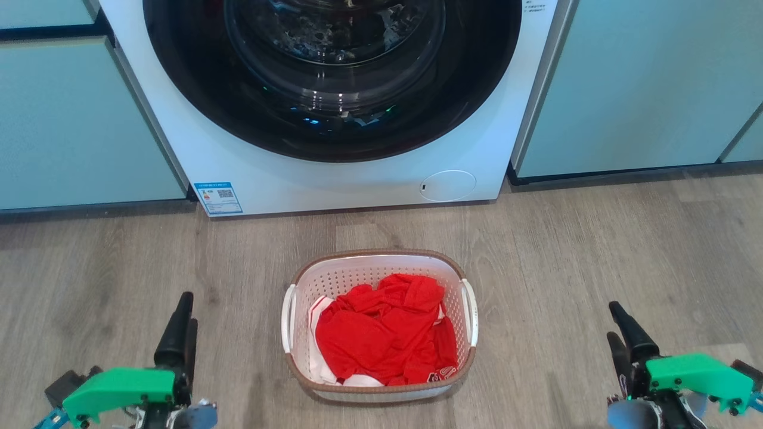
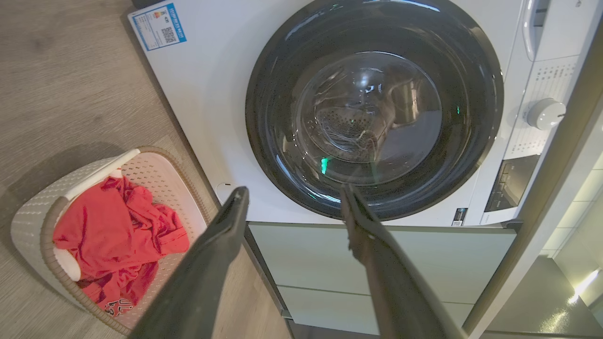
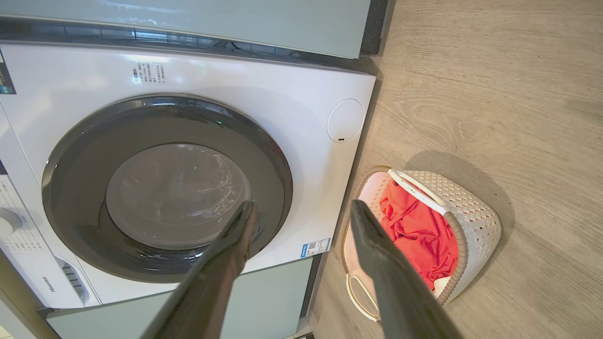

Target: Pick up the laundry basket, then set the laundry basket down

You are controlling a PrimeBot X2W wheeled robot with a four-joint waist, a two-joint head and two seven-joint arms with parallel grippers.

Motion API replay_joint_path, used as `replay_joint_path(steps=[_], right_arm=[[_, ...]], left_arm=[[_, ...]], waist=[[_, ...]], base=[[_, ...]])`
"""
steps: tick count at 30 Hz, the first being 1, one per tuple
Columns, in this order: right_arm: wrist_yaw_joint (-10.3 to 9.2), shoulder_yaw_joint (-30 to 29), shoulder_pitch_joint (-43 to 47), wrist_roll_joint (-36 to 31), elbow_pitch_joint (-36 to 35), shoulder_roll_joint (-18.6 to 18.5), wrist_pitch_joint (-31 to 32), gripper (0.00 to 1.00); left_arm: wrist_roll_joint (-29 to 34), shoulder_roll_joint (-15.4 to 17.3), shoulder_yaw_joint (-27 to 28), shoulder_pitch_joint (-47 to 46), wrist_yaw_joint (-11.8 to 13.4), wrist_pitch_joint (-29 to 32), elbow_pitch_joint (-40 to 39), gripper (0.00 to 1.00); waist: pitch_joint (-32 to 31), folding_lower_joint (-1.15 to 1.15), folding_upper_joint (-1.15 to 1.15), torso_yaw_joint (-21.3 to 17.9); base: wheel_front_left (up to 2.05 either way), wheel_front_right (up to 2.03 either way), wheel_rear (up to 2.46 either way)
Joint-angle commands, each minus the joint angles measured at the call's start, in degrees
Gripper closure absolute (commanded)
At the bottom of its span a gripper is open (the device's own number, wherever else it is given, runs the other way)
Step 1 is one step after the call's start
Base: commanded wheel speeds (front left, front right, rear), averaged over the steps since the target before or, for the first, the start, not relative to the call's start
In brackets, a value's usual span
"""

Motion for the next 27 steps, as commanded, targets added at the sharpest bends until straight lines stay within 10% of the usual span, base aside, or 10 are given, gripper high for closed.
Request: replay_joint_path(steps=[1,27], right_arm=[[0.06,0.5,-2.2,-1.1,-2.3,-0.4,-0.6,0.0],[0.13,6.0,-2.5,-26.1,-8.3,-0.6,-5.0,0.0]], left_arm=[[1.2,0.6,0.2,-2.3,0.2,-0.6,-2.6,0.0],[27.6,1.1,-4.3,-1.8,4.0,-4.9,-9.1,0.0]], waist=[[0.0,-0.01,0.0,0.0],[0.3,-0.01,0.0,0.0]], base=[[0.0,0.0,0.0],[0.0,0.0,0.0]])
